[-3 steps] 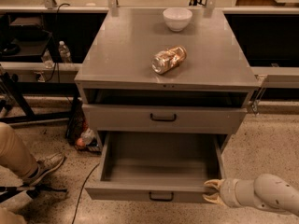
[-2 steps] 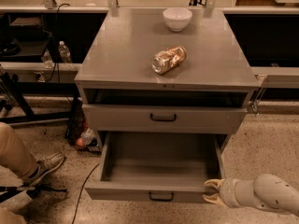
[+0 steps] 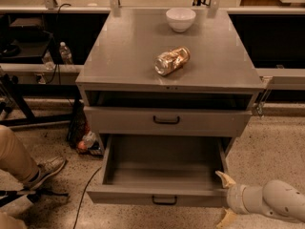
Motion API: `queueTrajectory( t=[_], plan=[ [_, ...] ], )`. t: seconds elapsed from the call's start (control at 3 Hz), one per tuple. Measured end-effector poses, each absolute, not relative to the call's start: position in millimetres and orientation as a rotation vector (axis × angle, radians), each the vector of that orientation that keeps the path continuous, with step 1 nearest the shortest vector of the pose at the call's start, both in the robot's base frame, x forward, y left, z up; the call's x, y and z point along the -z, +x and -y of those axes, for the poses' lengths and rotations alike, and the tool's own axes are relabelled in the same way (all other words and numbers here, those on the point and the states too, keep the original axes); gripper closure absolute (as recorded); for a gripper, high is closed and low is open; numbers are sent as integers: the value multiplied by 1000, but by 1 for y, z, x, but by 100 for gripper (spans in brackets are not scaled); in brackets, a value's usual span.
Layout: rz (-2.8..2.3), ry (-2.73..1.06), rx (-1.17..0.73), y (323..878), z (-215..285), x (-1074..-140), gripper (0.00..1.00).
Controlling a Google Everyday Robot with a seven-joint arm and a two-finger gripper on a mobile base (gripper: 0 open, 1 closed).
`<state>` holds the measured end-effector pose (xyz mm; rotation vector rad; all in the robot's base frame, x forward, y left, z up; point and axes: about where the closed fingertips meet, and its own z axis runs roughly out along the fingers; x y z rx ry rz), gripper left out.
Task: Open middle drawer
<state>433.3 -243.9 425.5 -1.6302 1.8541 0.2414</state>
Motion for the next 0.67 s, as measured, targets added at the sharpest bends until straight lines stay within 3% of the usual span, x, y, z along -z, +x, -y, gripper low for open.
queueTrajectory(
  t=[0.67],
  plan=[
    [-1806,-1530,-152,446,297,-472,0]
  ],
)
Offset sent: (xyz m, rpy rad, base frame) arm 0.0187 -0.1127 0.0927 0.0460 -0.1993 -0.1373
